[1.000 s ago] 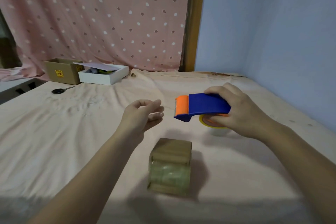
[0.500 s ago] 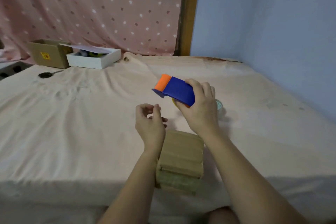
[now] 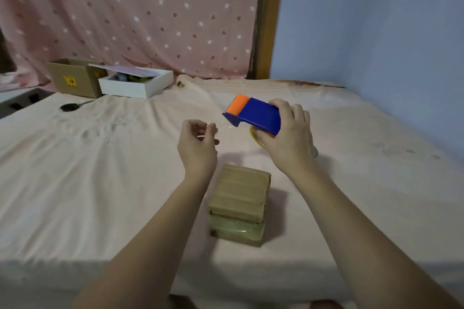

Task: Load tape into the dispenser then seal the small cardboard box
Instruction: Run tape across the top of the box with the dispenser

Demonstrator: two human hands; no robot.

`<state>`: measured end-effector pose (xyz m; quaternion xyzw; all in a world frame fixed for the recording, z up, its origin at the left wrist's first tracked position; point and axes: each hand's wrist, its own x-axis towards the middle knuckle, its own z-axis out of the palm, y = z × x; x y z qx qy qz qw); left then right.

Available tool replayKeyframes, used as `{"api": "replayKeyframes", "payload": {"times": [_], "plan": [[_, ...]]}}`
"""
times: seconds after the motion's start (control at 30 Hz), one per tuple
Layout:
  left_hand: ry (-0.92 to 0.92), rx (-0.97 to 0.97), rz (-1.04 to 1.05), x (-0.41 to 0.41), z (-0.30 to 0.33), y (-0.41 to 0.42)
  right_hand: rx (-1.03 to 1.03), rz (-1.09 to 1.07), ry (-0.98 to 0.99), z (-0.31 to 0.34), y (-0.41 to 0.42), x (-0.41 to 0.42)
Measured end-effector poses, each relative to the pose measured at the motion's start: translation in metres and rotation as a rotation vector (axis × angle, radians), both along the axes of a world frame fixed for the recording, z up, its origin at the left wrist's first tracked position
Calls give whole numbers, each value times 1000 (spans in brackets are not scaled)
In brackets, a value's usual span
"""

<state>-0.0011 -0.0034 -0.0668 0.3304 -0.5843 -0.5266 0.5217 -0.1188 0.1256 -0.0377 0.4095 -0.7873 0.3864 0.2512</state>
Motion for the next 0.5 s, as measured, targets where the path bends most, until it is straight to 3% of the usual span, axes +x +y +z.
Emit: {"api": "replayKeyframes", "payload": {"times": [0.33, 0.5], "plan": [[209, 243, -90, 26, 1, 38, -436, -3, -322, -34, 17, 54], [207, 202, -72, 8, 15, 30, -473, 36, -296, -24, -3, 33]]}}
